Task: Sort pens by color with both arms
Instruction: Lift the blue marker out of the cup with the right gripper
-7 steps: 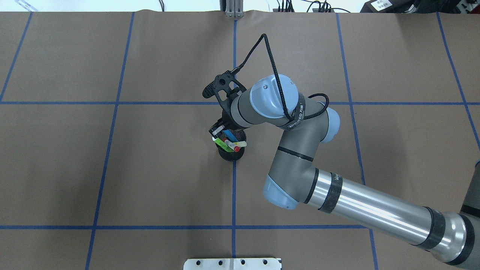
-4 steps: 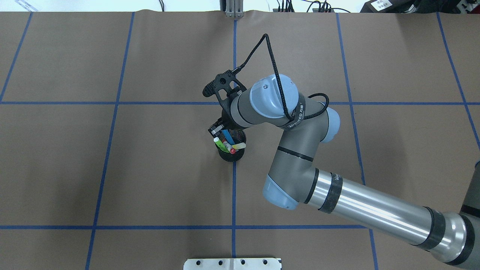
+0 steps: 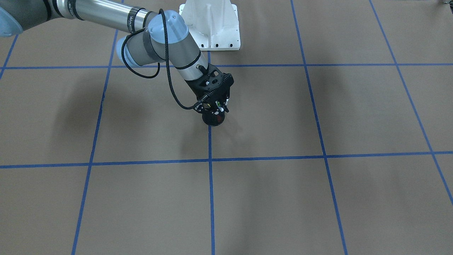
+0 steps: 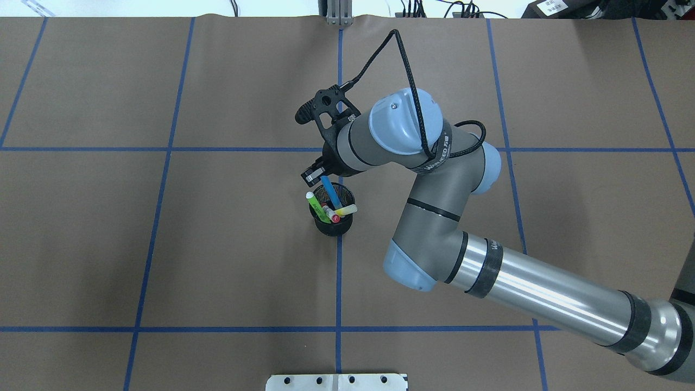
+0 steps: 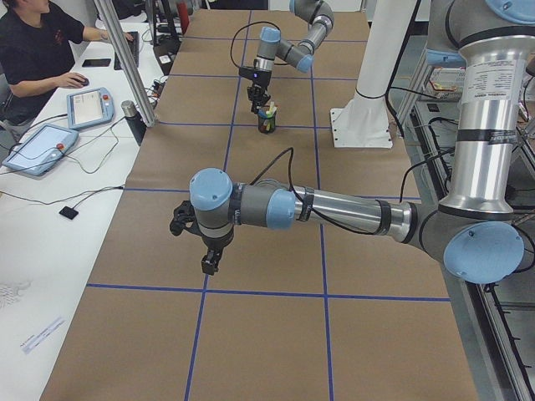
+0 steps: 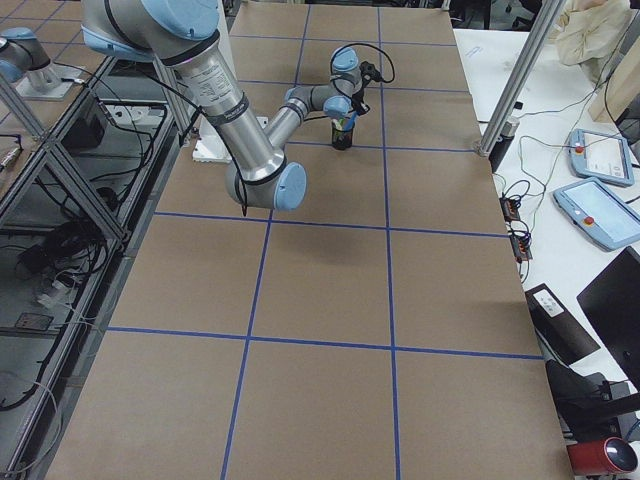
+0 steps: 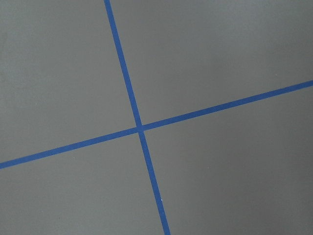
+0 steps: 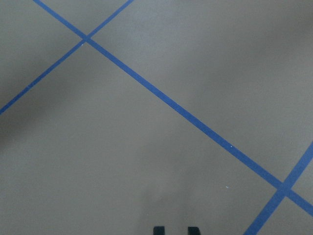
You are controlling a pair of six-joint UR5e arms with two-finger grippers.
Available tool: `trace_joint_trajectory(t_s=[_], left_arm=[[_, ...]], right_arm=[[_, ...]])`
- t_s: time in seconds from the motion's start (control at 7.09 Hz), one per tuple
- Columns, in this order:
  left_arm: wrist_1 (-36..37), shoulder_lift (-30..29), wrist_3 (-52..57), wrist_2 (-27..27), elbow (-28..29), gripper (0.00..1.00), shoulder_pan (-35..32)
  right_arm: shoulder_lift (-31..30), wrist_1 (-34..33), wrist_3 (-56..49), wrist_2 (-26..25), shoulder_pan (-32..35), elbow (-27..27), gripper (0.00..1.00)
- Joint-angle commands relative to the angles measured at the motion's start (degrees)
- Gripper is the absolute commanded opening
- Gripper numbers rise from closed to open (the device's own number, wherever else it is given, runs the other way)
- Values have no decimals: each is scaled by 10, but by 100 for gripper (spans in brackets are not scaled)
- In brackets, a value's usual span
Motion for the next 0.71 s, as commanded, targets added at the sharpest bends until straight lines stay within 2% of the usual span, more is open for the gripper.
trace_joint_trajectory(t_s=[0.0,0.14,0.28,0.56], left_arm=[[-2,-1,-10,0,-1,100,0],[-3,-1,-29,0,-7,100,1],[-3,-1,-30,0,-8,100,1],[-4,-3,-39,0,-8,100,3]], right_arm=[[-2,-6,1,64,38,15,0],[1,-26,2,76,48,31,0],[5,-73,3,77,54,56,0],[14,-105,36,79,80,52,0]])
